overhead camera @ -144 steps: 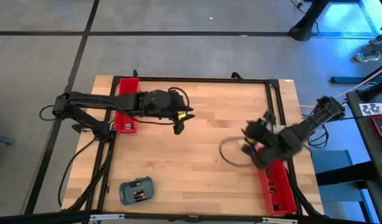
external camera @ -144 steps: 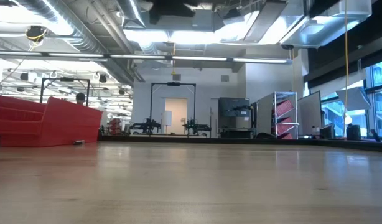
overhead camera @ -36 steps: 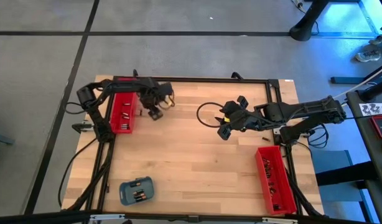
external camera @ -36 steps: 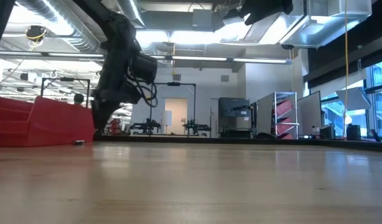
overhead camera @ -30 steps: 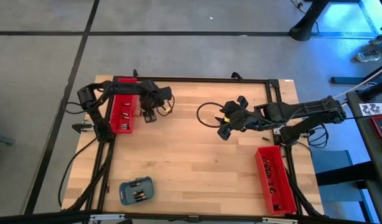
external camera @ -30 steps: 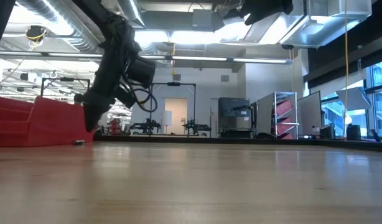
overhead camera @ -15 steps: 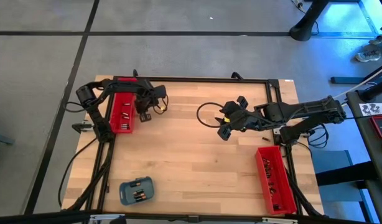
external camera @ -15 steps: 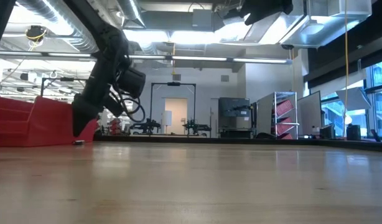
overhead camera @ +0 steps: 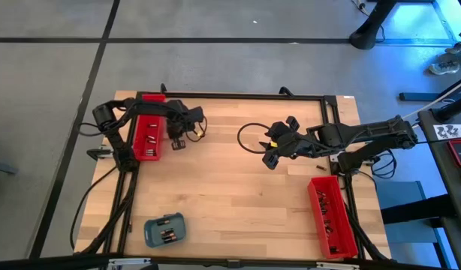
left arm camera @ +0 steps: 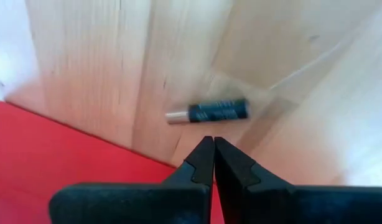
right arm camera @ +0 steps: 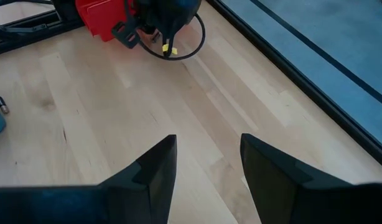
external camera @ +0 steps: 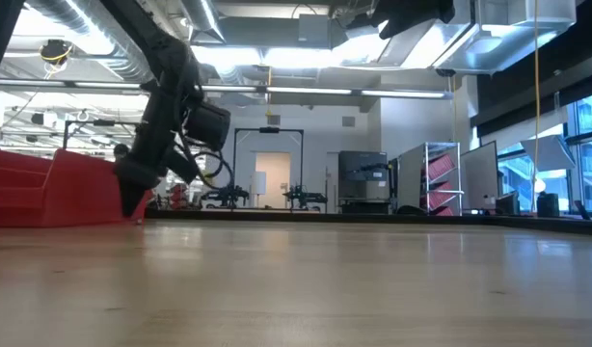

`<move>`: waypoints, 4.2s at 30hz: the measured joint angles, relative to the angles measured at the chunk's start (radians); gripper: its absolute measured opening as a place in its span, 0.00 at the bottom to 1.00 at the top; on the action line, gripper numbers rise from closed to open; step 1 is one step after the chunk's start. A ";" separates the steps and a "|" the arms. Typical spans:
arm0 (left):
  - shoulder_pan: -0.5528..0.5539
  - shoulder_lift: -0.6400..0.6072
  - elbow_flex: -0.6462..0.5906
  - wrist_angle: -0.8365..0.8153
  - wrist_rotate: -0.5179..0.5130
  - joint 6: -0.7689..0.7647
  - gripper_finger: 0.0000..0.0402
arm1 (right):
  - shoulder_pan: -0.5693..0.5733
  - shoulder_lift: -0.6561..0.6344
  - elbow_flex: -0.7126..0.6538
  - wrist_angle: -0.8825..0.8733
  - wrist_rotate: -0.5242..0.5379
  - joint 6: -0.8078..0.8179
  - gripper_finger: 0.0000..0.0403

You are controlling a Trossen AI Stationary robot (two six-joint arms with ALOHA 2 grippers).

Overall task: Sort batteries
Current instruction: Put the small black battery into the bottom red bin

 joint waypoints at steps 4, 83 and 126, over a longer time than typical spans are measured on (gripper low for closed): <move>-0.047 -0.024 0.049 -0.002 0.000 -0.039 0.01 | 0.000 0.000 0.000 0.000 0.000 0.000 0.44; -0.074 0.029 -0.001 0.389 0.008 -1.034 0.18 | 0.000 0.000 0.000 0.000 -0.019 0.005 0.44; -0.155 0.103 0.003 0.525 -0.144 -1.122 0.04 | 0.000 -0.004 0.000 -0.036 -0.051 -0.022 0.44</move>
